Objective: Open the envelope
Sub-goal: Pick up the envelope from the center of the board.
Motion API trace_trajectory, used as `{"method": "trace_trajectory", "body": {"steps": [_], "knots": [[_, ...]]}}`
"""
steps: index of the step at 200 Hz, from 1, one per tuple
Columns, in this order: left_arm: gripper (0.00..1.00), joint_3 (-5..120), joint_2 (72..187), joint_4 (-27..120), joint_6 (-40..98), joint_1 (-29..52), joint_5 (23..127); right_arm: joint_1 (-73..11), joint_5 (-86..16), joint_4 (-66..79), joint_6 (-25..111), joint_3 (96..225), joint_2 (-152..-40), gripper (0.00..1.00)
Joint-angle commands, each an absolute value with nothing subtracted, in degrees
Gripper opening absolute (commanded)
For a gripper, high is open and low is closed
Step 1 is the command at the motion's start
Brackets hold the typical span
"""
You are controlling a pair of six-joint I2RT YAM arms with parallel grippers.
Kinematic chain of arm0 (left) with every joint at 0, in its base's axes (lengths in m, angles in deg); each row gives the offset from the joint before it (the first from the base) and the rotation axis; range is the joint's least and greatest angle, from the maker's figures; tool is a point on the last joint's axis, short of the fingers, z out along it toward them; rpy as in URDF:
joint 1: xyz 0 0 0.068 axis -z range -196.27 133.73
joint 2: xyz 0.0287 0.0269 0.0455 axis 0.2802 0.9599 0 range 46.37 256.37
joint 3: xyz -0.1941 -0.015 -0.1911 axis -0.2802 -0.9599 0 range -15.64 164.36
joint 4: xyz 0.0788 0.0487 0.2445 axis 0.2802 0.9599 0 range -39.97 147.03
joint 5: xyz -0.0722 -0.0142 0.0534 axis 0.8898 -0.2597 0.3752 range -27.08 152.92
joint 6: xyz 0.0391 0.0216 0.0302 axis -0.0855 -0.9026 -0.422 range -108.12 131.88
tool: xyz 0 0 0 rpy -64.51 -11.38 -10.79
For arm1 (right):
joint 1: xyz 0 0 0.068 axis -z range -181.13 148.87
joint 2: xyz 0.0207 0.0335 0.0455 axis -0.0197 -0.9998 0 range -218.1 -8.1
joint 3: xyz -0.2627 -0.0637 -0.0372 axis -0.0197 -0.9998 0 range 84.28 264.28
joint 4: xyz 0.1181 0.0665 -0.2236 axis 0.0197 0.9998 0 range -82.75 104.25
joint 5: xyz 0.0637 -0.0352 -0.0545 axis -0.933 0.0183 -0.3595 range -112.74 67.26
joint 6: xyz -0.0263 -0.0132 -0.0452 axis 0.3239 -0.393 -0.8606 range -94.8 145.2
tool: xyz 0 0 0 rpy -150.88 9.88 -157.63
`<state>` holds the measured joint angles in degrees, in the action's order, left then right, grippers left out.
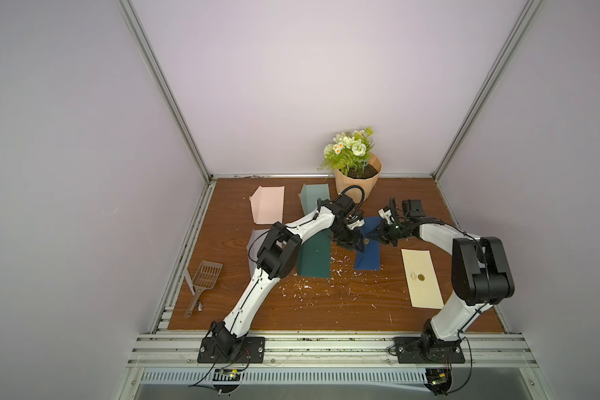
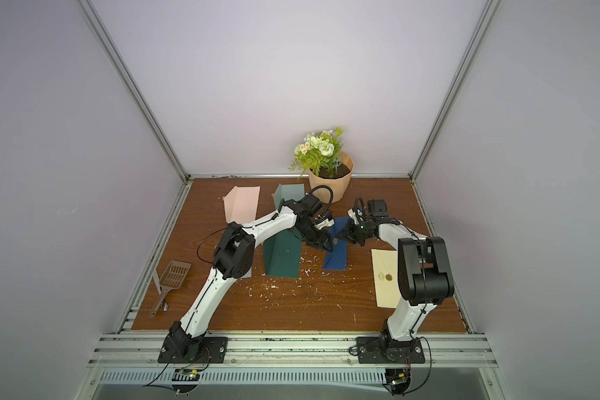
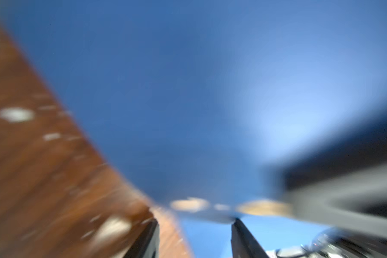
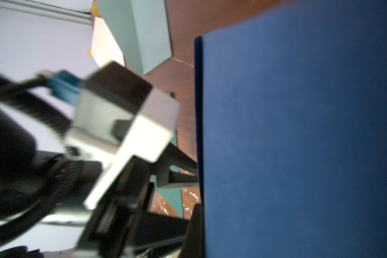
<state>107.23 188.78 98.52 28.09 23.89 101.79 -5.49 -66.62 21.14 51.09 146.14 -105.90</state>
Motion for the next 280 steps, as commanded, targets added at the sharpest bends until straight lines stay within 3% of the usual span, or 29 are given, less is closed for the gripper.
{"method": "trace_trajectory", "body": {"steps": [1,80,144,211,237,280], "knots": [[0.57,110.2,183.8,100.6,26.9,20.4,99.2,-5.4,-71.3,23.8,51.1,152.1,-98.9,0.00],[0.61,112.6,168.3,94.7,24.9,9.4,119.3,-5.5,-76.7,18.6,58.5,156.8,-89.4,0.00],[0.66,105.5,160.1,90.8,19.2,8.8,136.7,-11.6,-83.8,-1.8,72.8,158.6,-88.8,0.00],[0.62,102.8,156.8,90.7,17.9,7.7,137.7,-15.0,-86.1,-11.7,80.4,160.5,-92.0,0.00],[0.63,100.2,155.1,90.7,18.3,4.8,135.3,-15.4,-86.5,-5.9,76.4,160.9,-91.1,0.00],[0.64,97.5,153.6,90.5,18.2,2.3,134.1,-16.5,-87.9,-7.9,77.9,161.4,-91.1,0.00]]}}
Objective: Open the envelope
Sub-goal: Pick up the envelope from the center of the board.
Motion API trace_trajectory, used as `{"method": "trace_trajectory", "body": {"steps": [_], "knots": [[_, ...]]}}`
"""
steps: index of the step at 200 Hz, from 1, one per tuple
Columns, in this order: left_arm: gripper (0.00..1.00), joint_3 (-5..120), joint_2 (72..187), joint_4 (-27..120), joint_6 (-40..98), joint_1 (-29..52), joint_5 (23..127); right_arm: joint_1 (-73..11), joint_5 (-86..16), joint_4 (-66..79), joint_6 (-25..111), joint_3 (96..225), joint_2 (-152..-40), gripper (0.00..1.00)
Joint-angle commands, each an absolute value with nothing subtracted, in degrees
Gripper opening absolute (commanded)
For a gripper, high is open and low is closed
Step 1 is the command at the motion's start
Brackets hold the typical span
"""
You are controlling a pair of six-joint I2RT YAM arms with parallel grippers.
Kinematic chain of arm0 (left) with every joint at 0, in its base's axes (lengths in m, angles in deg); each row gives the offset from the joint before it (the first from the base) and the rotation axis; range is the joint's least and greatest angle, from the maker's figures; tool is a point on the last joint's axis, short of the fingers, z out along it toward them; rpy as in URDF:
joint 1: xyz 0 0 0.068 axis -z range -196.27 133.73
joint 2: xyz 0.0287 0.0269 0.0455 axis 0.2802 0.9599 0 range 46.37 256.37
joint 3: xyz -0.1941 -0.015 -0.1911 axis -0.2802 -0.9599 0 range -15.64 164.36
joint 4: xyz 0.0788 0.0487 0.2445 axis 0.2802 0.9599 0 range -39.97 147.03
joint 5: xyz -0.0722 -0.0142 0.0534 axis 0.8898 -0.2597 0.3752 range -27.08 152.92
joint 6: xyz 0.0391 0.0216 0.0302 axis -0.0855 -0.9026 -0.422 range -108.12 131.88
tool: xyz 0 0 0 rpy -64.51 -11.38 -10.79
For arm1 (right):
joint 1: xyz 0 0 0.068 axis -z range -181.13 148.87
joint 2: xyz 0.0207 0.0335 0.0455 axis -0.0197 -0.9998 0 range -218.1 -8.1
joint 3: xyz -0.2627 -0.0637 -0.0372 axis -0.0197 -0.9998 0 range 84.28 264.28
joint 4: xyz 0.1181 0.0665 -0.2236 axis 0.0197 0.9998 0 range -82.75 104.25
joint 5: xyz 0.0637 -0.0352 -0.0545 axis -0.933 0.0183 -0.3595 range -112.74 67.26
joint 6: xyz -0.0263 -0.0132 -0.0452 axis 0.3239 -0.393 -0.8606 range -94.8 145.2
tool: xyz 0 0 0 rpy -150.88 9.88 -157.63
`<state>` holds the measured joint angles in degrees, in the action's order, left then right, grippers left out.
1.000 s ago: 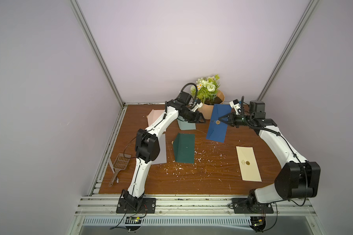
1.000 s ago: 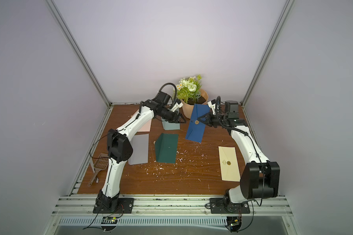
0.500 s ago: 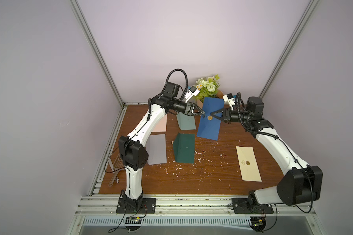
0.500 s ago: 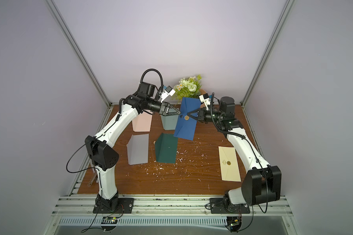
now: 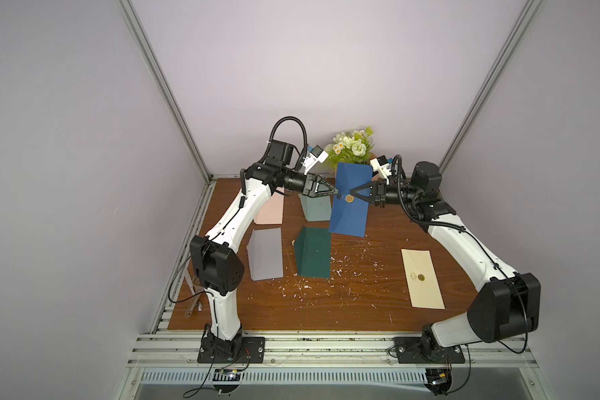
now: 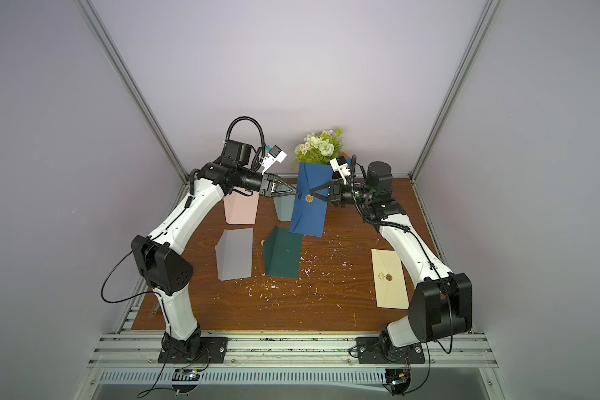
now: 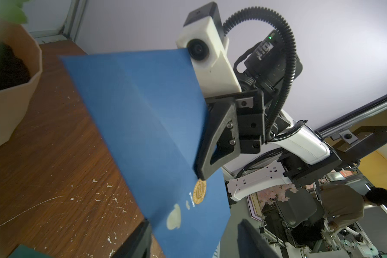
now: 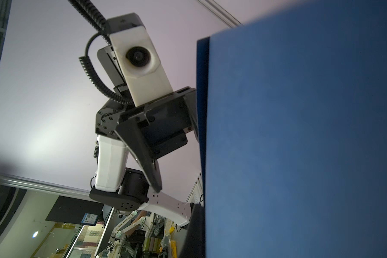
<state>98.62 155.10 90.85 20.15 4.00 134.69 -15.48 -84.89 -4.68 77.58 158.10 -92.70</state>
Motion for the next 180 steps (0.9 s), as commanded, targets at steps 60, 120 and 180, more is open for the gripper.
{"method": "trace_trajectory", "body": {"steps": [60,120,180], "knots": [[0.63,97.9,153.2,89.8,18.2,4.0,137.3,-18.9,-87.3,-6.9,77.1,163.6,-92.6,0.00],[0.27,97.0,152.1,89.8,17.7,4.5,138.7,-20.7,-87.3,-8.0,77.4,166.2,-95.5,0.00],[0.00,94.2,149.9,89.8,16.5,4.8,140.7,-21.6,-85.5,-5.8,74.9,167.5,-97.2,0.16]]}}
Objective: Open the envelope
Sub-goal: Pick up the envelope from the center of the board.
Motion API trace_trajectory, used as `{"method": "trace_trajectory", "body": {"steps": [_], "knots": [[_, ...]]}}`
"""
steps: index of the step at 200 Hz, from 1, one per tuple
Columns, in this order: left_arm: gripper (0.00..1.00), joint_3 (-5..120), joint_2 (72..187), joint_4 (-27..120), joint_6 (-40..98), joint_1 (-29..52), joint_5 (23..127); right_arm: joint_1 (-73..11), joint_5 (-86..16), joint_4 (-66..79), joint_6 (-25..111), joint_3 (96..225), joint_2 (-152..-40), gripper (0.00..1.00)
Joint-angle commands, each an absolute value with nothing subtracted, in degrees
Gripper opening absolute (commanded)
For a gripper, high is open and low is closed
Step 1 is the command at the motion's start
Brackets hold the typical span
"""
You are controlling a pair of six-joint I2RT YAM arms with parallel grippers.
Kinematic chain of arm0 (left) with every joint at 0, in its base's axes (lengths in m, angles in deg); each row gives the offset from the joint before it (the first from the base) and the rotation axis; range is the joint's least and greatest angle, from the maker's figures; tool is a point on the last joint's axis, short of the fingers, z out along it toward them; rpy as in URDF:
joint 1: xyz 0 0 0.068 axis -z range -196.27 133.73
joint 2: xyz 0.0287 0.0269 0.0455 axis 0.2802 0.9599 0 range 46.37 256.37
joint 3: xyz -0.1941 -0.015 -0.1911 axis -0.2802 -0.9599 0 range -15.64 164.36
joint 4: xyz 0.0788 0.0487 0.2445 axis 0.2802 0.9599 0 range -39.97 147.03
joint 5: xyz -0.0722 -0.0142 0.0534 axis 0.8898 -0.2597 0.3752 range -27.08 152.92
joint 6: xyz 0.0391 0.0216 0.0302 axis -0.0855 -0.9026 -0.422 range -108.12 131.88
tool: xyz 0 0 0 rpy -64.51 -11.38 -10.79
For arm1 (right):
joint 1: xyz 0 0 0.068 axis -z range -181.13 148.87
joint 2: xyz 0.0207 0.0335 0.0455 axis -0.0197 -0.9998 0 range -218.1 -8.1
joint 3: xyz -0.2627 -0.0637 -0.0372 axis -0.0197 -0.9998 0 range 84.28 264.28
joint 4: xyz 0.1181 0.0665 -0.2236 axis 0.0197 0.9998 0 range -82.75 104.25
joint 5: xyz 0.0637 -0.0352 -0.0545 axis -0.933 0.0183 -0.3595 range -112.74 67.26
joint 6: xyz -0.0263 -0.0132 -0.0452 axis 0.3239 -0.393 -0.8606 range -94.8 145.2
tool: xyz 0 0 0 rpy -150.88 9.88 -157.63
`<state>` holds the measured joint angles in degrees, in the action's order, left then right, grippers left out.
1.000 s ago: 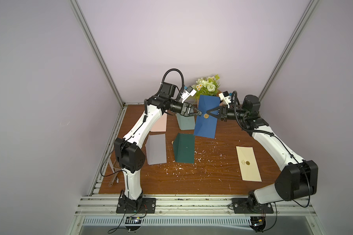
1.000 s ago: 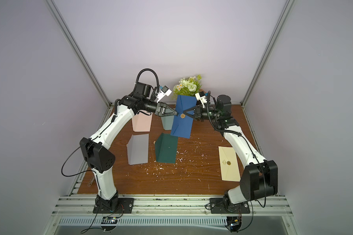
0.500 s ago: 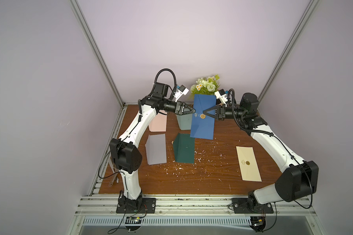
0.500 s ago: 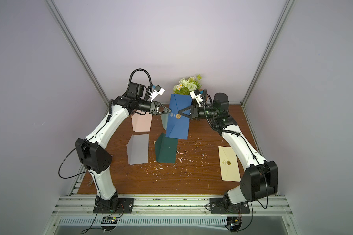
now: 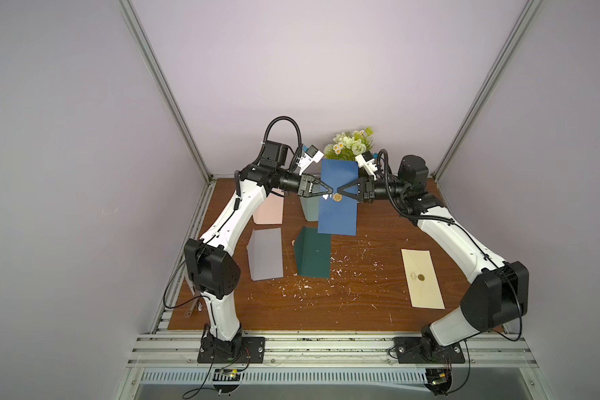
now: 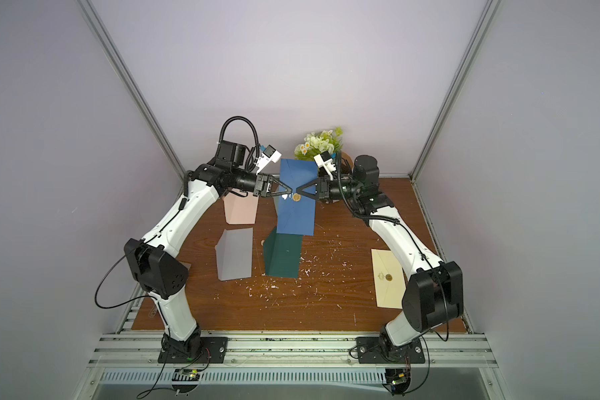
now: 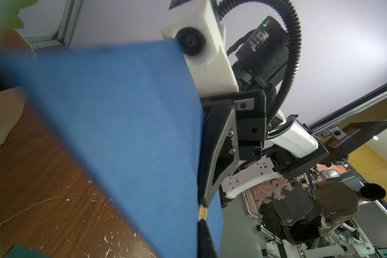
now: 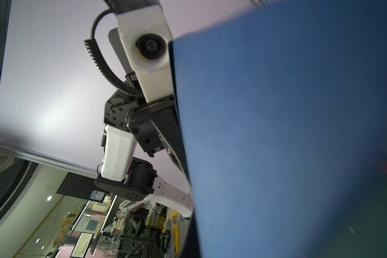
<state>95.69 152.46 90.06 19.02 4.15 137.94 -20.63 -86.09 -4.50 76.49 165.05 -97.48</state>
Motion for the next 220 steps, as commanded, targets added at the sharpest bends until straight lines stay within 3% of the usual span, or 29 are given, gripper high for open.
{"method": "trace_trajectory", "body": {"steps": [1,16,80,119,136,156,181,202,220], "knots": [[0.00,94.1,149.8,89.8,16.4,4.8,140.7,-21.6,-85.5,-5.9,74.9,167.4,-97.2,0.17],[0.00,92.8,149.2,89.8,16.3,4.3,140.7,-21.5,-85.3,-7.3,75.0,167.6,-97.0,0.31],[0.00,90.4,147.5,89.8,15.9,1.6,141.2,-21.4,-86.3,-12.8,77.4,167.9,-96.4,0.28],[0.00,91.5,147.3,89.8,16.3,1.4,141.4,-21.4,-86.3,-15.3,78.0,166.6,-95.5,0.10],[0.00,92.4,147.4,89.9,16.1,1.3,142.1,-21.6,-86.5,-16.8,78.7,166.2,-95.4,0.08],[0.00,92.5,147.2,89.8,16.3,1.3,141.8,-21.4,-86.3,-17.1,78.8,166.2,-95.3,0.00],[0.40,91.6,146.5,89.8,17.6,0.5,137.8,-21.4,-86.3,-17.8,79.7,166.6,-95.4,0.00],[0.51,90.7,145.0,89.7,19.2,-2.1,131.8,-21.4,-86.0,-15.4,78.7,167.6,-95.6,0.00],[0.54,89.4,143.0,89.6,21.9,-4.6,121.3,-21.5,-85.2,-11.8,77.0,169.0,-95.9,0.00]]}}
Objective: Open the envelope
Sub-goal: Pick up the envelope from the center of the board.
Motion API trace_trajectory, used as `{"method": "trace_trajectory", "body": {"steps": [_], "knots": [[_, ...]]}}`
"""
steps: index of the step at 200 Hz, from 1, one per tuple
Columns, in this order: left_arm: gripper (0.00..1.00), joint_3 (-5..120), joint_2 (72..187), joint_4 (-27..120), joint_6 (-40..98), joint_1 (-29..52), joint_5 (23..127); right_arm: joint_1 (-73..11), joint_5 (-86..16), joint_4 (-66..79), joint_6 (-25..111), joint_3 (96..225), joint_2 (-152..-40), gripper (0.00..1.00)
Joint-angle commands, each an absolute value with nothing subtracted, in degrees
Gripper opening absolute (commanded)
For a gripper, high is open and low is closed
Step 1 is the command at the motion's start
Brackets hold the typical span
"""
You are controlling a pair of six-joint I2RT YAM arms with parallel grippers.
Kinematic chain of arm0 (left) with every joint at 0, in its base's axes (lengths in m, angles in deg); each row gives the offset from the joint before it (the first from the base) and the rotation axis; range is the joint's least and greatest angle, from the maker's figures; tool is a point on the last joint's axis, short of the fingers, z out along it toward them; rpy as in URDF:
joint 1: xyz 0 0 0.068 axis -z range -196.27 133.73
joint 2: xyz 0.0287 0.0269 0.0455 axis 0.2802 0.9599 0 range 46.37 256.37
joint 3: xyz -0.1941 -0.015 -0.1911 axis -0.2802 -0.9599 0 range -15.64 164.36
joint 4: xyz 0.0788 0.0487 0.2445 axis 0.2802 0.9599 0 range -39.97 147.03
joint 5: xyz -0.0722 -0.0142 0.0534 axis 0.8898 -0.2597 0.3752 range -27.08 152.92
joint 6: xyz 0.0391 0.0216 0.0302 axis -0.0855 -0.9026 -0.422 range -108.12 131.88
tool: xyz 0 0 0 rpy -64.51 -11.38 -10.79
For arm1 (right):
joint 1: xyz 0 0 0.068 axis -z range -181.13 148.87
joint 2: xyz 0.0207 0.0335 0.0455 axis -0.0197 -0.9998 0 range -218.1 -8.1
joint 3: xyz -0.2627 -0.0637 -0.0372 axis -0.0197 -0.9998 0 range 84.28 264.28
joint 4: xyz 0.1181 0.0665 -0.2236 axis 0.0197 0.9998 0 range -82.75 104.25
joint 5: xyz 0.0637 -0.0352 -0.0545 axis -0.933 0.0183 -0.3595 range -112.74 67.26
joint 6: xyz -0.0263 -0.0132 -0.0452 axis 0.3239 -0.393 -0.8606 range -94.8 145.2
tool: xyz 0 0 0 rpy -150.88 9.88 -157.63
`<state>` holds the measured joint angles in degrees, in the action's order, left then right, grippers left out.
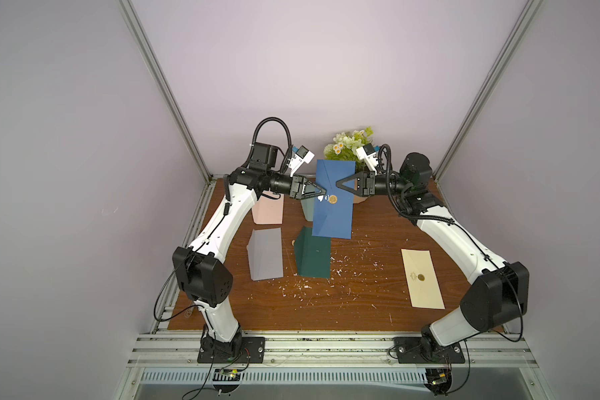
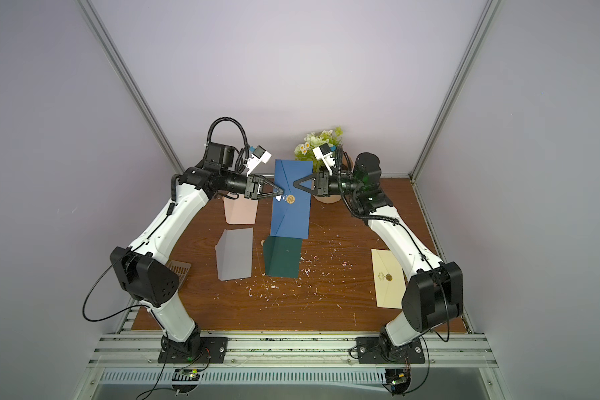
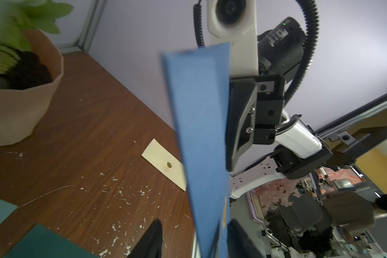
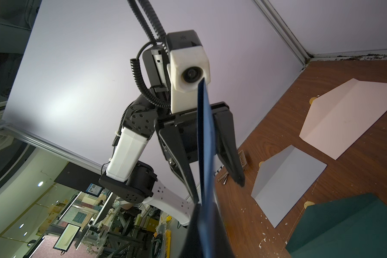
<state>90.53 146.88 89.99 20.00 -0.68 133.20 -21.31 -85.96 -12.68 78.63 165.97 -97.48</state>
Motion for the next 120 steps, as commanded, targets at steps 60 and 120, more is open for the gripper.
{"method": "trace_trajectory", "body": {"steps": [60,120], "knots": [[0.57,84.8,133.8,88.4,22.2,-2.7,85.0,-21.5,-73.8,7.5,67.6,176.9,-98.7,0.00],[0.63,69.8,120.2,70.8,21.5,7.3,62.5,-24.2,-61.8,18.2,69.1,186.6,-104.5,0.00]]}}
